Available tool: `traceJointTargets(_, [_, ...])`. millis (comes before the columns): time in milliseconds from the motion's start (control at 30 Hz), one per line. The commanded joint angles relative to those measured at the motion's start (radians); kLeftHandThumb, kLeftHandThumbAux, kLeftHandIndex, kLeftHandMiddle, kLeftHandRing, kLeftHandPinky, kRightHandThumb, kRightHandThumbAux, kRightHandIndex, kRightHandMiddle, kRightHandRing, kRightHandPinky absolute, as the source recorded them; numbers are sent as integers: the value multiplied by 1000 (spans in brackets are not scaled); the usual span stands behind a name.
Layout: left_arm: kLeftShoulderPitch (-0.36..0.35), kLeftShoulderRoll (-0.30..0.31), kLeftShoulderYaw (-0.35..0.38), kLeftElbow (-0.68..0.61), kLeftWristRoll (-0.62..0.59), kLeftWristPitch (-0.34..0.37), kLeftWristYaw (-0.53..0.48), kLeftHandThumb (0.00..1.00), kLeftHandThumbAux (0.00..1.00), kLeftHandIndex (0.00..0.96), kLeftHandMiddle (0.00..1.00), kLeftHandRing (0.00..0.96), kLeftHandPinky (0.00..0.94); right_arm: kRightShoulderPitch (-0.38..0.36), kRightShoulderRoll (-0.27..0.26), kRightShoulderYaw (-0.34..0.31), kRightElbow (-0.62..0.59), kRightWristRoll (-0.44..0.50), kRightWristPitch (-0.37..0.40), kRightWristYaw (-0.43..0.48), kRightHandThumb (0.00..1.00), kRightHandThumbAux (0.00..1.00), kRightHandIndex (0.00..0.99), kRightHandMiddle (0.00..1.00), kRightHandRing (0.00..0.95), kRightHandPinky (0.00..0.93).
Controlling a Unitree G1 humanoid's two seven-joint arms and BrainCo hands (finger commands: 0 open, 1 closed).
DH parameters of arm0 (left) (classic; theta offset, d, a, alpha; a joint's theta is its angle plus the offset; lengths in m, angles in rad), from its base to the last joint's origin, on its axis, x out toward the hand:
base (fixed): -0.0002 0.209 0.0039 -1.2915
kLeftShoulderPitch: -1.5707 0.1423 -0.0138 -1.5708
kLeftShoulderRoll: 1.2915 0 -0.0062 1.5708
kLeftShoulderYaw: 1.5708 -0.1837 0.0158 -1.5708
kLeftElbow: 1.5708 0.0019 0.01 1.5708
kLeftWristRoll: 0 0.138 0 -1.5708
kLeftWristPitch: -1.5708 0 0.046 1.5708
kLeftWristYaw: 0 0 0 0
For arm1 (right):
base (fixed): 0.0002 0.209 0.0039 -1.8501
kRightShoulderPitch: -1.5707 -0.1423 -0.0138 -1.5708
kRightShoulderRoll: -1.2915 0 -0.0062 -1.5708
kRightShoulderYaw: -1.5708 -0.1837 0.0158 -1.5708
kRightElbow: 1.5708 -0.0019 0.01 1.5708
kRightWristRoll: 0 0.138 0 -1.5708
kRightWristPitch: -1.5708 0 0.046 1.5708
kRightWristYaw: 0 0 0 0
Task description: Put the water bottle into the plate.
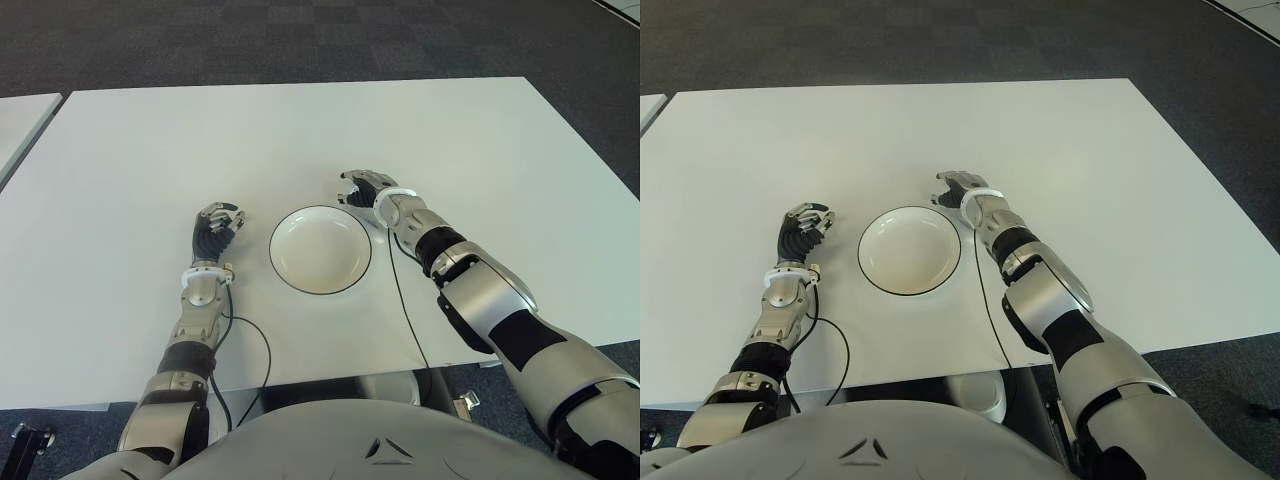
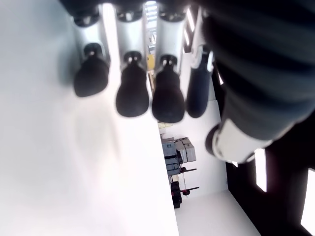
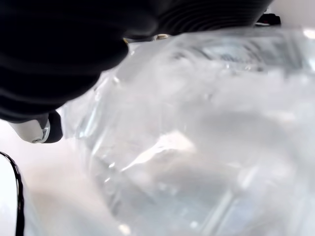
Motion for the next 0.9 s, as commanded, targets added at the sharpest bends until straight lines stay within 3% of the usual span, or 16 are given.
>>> traceJointTargets(33, [18,-10,5,12,0,39,9,706,719,439,761,753,759,13,15,21,36,-17,34,54,615,307,0,0,0,0])
traceJointTargets(233, [23,-9,5,5,4,38,14,706,719,438,754,745,745,13,22,23,40,-13,49,53,622,352,0,0,0,0])
traceJointTargets(567, [25,-5,9,3,-8,45,0,705,719,438,747,741,750,29,20,-8,34,10,36,-39,576,483,0,0,0,10])
traceJointTargets(900, [31,-6,8,-9,-6,49,0,705,719,439,756,747,756,36,18,-26,31,12,47,-96,523,518,0,0,0,4])
